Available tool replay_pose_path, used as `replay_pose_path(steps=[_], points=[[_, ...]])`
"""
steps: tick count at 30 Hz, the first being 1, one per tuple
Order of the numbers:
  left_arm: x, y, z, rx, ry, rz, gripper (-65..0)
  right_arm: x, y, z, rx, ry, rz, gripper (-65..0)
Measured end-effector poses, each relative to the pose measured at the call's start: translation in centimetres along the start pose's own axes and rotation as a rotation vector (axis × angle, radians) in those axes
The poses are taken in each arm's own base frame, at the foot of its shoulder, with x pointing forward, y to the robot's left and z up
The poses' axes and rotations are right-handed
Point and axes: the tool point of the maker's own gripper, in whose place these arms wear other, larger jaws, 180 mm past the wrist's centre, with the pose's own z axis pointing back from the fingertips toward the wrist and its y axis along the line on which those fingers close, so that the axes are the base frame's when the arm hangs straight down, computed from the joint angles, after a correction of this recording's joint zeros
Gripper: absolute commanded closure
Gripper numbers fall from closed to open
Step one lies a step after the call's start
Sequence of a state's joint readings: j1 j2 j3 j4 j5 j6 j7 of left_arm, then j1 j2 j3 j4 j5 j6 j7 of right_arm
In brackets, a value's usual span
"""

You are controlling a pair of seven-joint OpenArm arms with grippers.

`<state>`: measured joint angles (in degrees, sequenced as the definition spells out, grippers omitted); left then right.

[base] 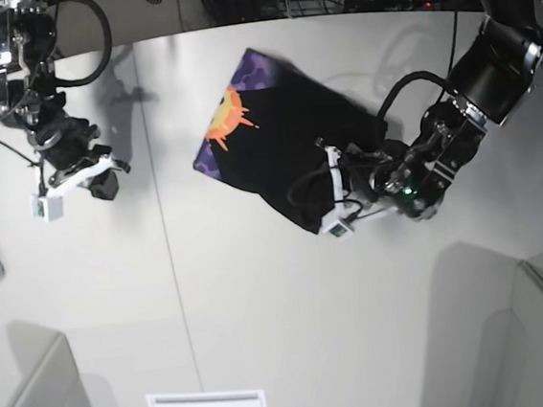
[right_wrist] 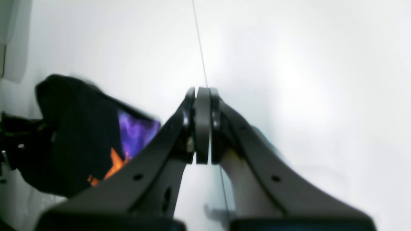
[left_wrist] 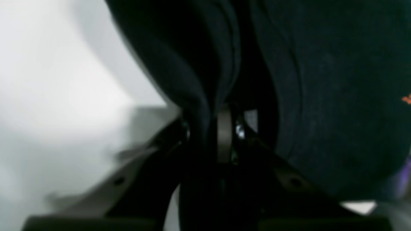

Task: Fold the T-shirt properly
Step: 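Grasp the folded bundle with the left gripper and flip it over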

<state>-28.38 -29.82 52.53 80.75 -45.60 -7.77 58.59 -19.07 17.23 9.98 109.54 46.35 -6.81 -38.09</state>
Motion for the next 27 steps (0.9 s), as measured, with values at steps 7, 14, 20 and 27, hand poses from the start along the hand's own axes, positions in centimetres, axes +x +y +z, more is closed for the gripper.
replay_pose_path(steps=[7,14,20,27], points=[[3.5,-1.5,-0.4,0.31,-0.019,-0.55,0.0,-0.6,-0.4,0.1,-0.012,0.011,-0.004,0.0],[5.9,-5.6,-1.5,0.276,-0.053,-0.826,0.0,-0.9,-1.5,0.6,-0.045,-0.01,-0.084,0.0],[5.8,-5.9,-1.6,0.281,-0.058,-0.837,0.0,-0.7,-2.1,0.8,-0.061,-0.018,-0.086,0.0],[6.0,-5.8,-1.5,0.285,-0.061,-0.839,0.0,-0.2,-1.7,0.6,-0.048,-0.028,-0.084,0.0]])
